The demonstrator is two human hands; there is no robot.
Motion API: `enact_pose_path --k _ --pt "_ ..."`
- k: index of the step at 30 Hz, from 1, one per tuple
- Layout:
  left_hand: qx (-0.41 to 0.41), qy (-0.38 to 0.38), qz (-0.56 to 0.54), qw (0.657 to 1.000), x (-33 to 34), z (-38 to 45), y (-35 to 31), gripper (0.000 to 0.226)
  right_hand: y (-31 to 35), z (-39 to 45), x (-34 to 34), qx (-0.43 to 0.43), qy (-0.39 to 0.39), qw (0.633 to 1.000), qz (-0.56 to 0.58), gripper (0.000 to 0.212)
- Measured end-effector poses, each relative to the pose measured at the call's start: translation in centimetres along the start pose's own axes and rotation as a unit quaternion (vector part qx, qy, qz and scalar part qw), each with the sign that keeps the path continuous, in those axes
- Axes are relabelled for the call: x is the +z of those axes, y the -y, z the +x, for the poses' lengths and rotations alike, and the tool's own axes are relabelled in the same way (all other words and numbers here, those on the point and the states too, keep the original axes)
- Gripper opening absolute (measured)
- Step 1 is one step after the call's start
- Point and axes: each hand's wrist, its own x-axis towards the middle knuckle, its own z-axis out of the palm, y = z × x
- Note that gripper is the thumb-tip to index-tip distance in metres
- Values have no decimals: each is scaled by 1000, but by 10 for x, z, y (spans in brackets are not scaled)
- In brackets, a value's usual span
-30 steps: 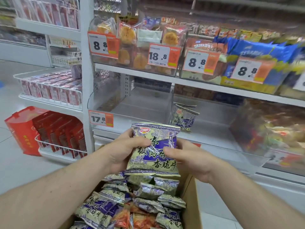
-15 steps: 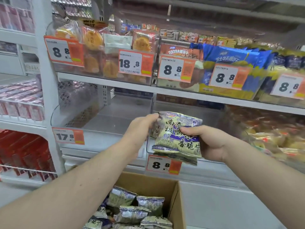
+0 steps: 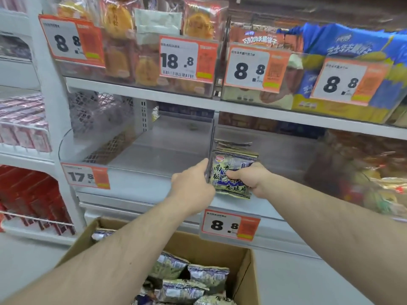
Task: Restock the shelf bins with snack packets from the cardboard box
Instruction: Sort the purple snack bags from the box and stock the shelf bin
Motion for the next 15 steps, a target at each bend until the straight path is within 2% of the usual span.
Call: enact_pose_path --k 3,8,10,12,13,15 --pt "17 -3 -13 1000 -3 -2 -1 33 -2 4 2 7 -3 1000 7 54" --pt "23 -3 -26 999 -2 -2 -1 32 -6 4 -5 10 66 997 32 41" --pt "25 -2 -25 999 -2 -1 0 31 -7 0 -7 -4 81 997 -18 58" --pt "24 5 -28 999 -2 -1 2 31 -9 0 -11 -31 94 988 -121 82" --pt "22 8 -28 999 -1 0 2 31 -7 -5 -13 -31 92 979 -179 79" --pt "21 9 -18 1000 1 1 3 29 -4 -14 -15 -37 87 969 -227 55"
